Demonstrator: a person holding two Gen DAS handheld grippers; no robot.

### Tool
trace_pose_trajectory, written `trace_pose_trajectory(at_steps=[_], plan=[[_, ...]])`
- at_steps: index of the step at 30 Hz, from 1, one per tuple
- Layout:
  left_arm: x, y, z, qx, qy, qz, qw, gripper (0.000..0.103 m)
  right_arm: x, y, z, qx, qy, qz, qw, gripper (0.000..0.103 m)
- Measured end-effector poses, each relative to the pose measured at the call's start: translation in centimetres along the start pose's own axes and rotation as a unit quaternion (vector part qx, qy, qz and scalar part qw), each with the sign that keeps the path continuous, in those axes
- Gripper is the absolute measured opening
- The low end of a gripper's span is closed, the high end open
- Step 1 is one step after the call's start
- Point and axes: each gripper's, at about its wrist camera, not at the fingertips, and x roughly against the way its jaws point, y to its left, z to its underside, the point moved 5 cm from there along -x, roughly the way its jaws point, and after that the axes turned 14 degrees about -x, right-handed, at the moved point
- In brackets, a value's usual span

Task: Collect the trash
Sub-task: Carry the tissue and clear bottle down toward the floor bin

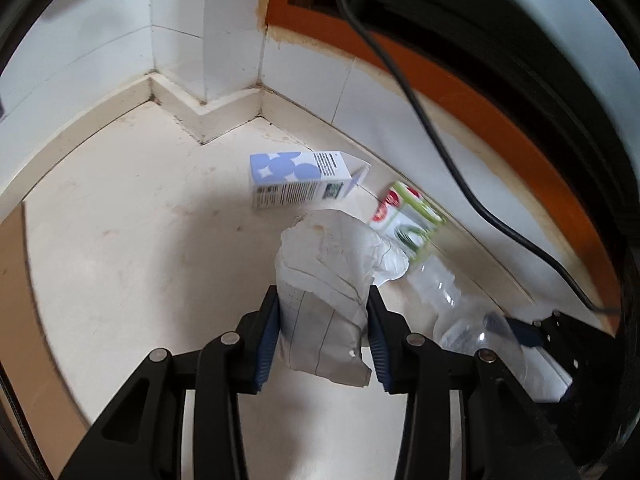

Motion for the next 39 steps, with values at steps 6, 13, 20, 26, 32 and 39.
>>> trace_pose_trajectory(at_steps=[6,13,20,26,32,39], plan=[[7.5,-0.5,3.9,-0.019,-0.006,0.003,0.9998,0.038,4.2,1.2,2.0,-0.03,-0.012,-0.027,0.999,0.055],[15.1,-2.2,8.6,-0.053,-0.017,0.015,0.9983,0.039,10.4,4.2,6.2,-0.061,-0.031,-0.056,0.996,0.056],[25.1,-4.3,14.8,-0.082,-0.034,0.031,0.9955,0.039,18.1,7.9,12.7,-0.092,-0.051,-0.081,0.991,0.056],[32.8,-5.6,20.2,-0.1,-0.059,0.044,0.9922,0.039,23.9,11.1,18.5,-0.105,-0.072,-0.085,0.988,0.056],[40.2,-6.9,26.5,-0.125,-0.074,0.044,0.9885,0.039,28.8,14.9,24.4,-0.109,-0.088,-0.092,0.986,0.056],[44.1,-7.2,33.9,-0.136,-0.062,0.053,0.9873,0.039,30.0,17.8,31.3,-0.111,-0.065,-0.095,0.987,0.056]])
